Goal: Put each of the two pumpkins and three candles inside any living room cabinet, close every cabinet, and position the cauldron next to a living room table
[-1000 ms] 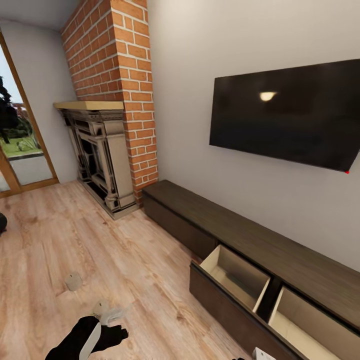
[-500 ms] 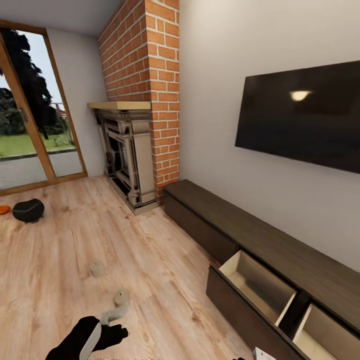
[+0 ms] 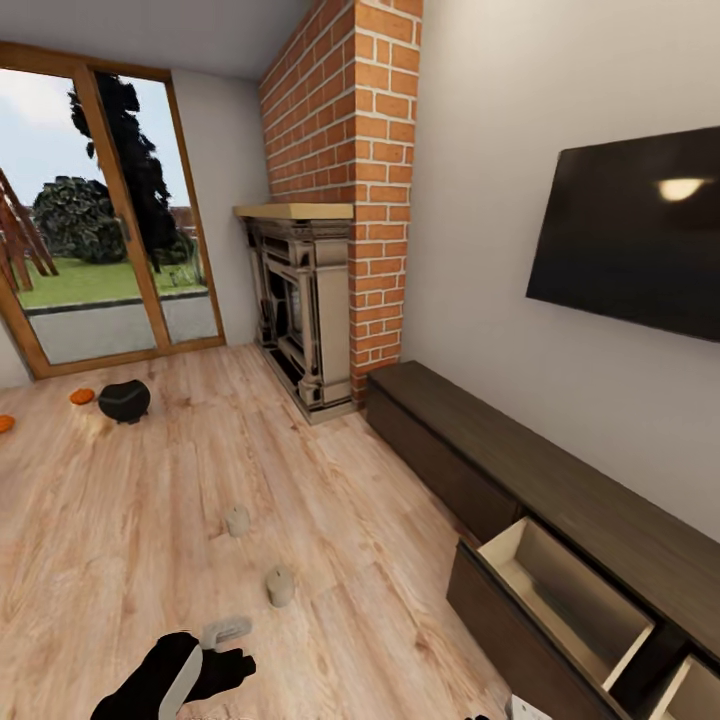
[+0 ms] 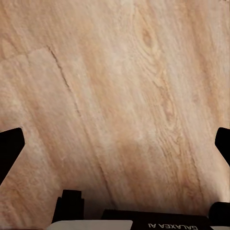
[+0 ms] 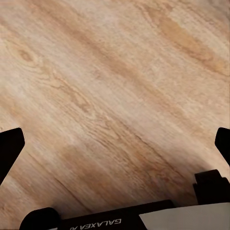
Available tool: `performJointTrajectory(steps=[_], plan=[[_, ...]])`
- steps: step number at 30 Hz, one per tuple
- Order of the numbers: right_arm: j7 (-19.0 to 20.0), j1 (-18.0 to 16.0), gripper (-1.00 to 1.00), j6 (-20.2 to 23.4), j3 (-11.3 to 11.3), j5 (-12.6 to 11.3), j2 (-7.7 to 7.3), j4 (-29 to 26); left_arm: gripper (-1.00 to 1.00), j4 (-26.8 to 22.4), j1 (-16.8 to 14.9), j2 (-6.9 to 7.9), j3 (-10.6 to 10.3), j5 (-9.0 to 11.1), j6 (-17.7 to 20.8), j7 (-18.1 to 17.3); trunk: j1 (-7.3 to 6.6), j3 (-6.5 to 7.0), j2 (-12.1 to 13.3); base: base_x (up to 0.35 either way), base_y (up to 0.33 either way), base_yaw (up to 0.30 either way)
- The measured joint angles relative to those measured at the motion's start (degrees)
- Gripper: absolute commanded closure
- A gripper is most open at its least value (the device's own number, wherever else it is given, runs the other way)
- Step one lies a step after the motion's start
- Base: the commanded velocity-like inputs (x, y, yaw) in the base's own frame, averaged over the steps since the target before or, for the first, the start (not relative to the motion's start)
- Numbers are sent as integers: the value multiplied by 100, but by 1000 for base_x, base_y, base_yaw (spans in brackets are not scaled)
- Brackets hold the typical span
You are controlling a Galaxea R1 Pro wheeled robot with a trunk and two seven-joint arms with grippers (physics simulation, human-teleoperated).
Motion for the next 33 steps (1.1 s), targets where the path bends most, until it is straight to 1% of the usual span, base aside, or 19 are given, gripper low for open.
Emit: performJointTrajectory(steps=[9, 13, 28, 30, 33], plan=[[0, 0, -100, 0, 0, 0, 4, 0, -100, 0, 2, 9, 3, -1, -1, 0, 0, 0, 0, 1, 1, 292], [0, 0, -100, 0, 1, -2, 7, -3, -100, 0, 1, 24, 5, -5, 0, 0, -1, 0, 1, 58, 93, 292], [0, 2, -100, 0, 1, -4, 16, -3, -100, -1, 2, 50, 6, -7, -8, -2, -2, 0, 0, 116, 238, 292], [0, 1, -100, 0, 1, -4, 17, -3, -100, -1, 1, 50, 2, -7, -59, -1, -2, 0, 0, 216, 223, 292], [-2, 0, -100, 0, 2, 0, 17, -3, -100, 0, 2, 44, -7, -7, -234, 0, -3, 0, 0, 257, 175, 292]])
